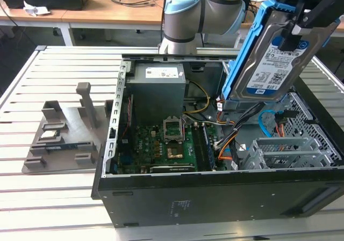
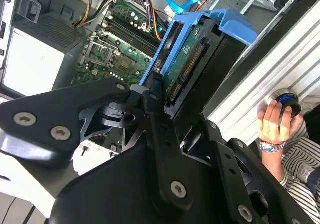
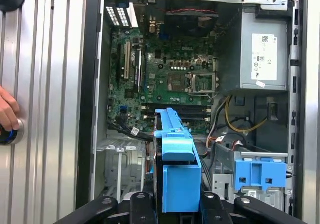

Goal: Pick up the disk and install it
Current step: 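Pick up the disk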

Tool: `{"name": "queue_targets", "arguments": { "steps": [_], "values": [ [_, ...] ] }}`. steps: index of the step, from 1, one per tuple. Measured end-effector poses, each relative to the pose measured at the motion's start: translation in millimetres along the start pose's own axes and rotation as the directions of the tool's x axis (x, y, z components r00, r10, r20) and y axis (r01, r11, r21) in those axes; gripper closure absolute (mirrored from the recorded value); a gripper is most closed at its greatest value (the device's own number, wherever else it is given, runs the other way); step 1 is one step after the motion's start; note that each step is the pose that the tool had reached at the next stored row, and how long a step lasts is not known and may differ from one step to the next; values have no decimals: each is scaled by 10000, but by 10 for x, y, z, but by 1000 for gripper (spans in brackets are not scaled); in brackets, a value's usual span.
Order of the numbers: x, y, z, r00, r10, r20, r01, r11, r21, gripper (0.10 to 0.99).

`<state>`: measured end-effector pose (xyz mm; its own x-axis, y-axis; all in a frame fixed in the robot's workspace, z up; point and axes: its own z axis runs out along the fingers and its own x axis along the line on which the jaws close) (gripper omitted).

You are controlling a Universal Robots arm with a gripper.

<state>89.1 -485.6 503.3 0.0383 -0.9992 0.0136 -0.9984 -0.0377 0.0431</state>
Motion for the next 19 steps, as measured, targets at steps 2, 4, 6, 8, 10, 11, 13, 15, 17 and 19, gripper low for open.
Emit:
{"name": "queue_targets", "arguments": {
  "steps": [2, 4, 6, 8, 10, 11, 13, 15, 17, 19],
  "values": [
    [27, 1, 3, 10000, 0, -7, 0, 10000, 0, 725],
    [73, 2, 7, 10000, 1, -18, -1, 10000, -1, 725],
    [154, 5, 14, 10000, 1, -31, -1, 10000, -1, 725],
    [209, 7, 19, 10000, 1, -38, -1, 10000, -1, 725],
    [261, 9, 25, 10000, 2, -44, -2, 10000, -1, 725],
    [277, 9, 27, 10000, 2, -46, -2, 10000, -2, 725],
    [309, 11, 30, 10000, 2, -51, -2, 10000, -2, 725],
    [331, 11, 36, 10000, 2, -53, -2, 10000, -1, 725],
    [346, 10, 57, 10000, 2, -56, -2, 10000, -2, 725],
    [348, 9, 77, 10000, 8, -58, -8, 10000, -2, 725]
  ]
}}
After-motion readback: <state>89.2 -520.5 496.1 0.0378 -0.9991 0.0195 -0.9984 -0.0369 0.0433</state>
